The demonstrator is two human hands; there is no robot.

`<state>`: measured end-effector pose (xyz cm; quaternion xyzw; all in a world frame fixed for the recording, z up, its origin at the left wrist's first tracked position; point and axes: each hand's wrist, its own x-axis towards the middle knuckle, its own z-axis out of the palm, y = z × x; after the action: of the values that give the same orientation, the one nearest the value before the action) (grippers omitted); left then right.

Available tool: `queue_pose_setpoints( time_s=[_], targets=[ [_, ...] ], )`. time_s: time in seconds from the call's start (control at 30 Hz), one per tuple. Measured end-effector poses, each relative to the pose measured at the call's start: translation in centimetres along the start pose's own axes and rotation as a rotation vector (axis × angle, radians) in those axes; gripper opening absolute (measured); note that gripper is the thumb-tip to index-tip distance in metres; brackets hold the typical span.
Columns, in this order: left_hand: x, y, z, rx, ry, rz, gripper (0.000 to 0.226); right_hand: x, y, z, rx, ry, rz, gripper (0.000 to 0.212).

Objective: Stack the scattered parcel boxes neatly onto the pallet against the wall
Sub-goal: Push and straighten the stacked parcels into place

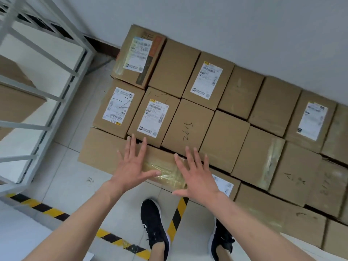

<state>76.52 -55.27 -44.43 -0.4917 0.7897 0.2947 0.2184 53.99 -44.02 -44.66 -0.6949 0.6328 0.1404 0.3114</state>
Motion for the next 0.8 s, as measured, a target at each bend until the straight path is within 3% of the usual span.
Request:
queue_pose_setpoints(
  time_s=[0.17, 0.33, 0.43, 0.6, 0.8],
  targets=[
    [1.1, 12.8, 1.8, 0.163, -0.023, 0.210, 0.119, -8.3, 7.2, 1.7, 0.016, -0.031, 0.123, 0.122],
    [2.7, 25.6, 8.3, 0.384, -0.167, 0.498, 0.117, -16.6, 15.9, 6.6, -0.038, -0.105, 0.240, 0.126],
    [4.1, 28.9, 11.2, 0.547, -0.194, 0.512, 0.118, -18.7, 19.8, 9.0, -0.006, -0.137, 0.246, 0.128],
    [4.3, 32.3, 11.3, 0.654, -0.180, 0.527, 0.115, -20.2, 22.2, 10.1, 0.118, 0.006, 0.151, 0.123],
    [4.4, 46.2, 15.4, 0.657, -0.223, 0.693, 0.122, -27.8, 30.3, 11.7, 0.120, 0.029, 0.401, 0.121]
  ],
)
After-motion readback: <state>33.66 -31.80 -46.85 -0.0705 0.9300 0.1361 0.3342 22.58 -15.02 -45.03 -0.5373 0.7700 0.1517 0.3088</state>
